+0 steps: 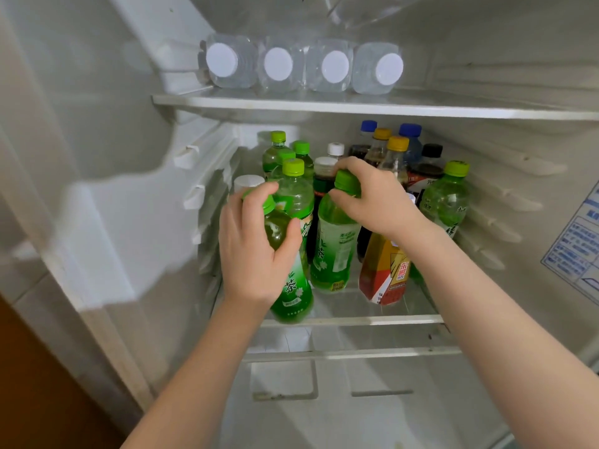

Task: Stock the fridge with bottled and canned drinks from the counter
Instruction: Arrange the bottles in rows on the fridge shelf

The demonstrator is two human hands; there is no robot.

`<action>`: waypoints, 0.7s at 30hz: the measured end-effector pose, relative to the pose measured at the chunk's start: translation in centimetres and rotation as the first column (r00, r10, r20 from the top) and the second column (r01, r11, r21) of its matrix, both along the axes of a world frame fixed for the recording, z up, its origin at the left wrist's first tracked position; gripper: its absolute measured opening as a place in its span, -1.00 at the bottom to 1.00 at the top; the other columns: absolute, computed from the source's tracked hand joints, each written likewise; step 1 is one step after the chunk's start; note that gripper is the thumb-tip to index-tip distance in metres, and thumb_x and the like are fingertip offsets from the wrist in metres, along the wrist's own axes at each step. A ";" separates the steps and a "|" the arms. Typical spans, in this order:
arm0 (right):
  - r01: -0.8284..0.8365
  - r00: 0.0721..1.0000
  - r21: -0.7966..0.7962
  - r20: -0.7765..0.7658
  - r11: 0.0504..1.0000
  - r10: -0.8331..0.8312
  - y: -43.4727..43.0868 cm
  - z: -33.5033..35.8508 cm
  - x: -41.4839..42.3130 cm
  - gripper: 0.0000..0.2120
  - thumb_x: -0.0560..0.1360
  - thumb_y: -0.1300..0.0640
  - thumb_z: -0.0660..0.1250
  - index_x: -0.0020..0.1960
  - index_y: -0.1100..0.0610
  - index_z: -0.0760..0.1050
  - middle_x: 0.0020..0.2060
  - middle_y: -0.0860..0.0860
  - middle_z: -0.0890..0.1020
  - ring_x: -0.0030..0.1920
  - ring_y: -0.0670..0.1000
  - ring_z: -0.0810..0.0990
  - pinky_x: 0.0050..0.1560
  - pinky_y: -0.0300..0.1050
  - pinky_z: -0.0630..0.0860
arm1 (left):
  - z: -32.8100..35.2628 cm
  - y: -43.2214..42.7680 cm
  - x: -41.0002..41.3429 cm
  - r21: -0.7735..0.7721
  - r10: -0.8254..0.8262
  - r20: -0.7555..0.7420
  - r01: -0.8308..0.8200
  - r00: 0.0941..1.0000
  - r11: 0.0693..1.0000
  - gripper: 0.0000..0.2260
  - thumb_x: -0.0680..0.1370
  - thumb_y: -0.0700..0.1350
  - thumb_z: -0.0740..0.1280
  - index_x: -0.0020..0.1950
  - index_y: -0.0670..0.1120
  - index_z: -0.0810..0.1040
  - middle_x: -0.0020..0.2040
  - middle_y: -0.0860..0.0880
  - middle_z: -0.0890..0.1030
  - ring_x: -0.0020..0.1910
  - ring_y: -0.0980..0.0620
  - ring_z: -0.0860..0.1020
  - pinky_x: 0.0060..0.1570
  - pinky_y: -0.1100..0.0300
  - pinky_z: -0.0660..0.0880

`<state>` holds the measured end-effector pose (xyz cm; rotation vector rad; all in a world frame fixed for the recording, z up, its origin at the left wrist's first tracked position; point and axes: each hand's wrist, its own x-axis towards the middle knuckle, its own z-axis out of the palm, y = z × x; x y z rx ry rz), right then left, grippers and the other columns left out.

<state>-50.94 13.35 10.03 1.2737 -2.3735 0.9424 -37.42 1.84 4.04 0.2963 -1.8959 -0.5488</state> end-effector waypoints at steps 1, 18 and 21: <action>-0.044 0.998 -0.003 0.049 0.999 0.044 0.2 0.1 0.0 -0.69 0.50 0.10 0.33 0.23 0.05 0.43 -0.05 0.00 0.60 -0.07 0.07 0.60 -0.02 0.03 0.55 | -0.1 -0.1 0.2 0.016 -0.003 -0.003 0.003 1.000 1.000 -0.55 0.46 0.02 0.25 0.28 -0.18 0.44 0.17 -0.16 0.50 0.15 -0.11 0.44 0.16 0.22 0.30; 0.138 0.989 -0.116 -0.041 0.984 -0.144 -2.7 2.6 -3.7 -0.70 0.51 -0.01 0.27 0.18 0.09 0.53 0.00 0.01 0.64 0.02 0.06 0.59 -0.01 -0.09 0.48 | -0.5 -1.3 0.7 -0.020 -0.002 -0.074 0.001 0.997 1.000 -0.57 0.45 -0.05 0.30 0.24 -0.24 0.43 0.09 -0.16 0.50 0.06 -0.09 0.48 0.11 0.29 0.32; 0.223 0.971 0.160 0.047 0.962 -0.233 -4.2 3.8 -4.8 -0.73 0.46 -0.04 0.29 0.09 0.06 0.56 0.02 0.05 0.62 0.05 0.11 0.56 -0.05 -0.12 0.45 | -0.5 -1.3 0.5 -0.015 -0.005 -0.080 0.004 0.997 1.000 -0.59 0.44 -0.05 0.31 0.23 -0.21 0.43 0.07 -0.13 0.50 0.05 -0.06 0.47 0.10 0.28 0.33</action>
